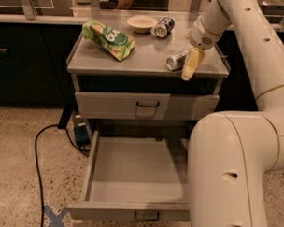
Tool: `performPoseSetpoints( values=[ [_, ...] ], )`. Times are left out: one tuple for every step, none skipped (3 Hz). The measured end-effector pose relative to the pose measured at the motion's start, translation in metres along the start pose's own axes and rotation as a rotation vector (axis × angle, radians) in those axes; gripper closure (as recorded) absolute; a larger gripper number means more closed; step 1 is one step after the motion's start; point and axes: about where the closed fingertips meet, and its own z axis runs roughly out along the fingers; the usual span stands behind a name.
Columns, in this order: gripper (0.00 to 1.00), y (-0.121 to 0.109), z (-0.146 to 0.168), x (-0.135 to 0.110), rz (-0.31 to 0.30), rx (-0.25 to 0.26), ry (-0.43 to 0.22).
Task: Place redbull can into middle drawer
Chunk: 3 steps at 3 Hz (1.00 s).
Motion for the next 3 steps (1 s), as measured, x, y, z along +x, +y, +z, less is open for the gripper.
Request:
performPoseSetpoints(
  values=[
    [0.00, 0.001, 0.008, 0.005, 0.006, -0.013, 0.020],
    [0.00, 0.000, 0.025, 0.017, 0.026, -0.037, 0.047],
    [0.00, -0.004, 0.030, 0.016, 0.025, -0.026, 0.042]
  ],
)
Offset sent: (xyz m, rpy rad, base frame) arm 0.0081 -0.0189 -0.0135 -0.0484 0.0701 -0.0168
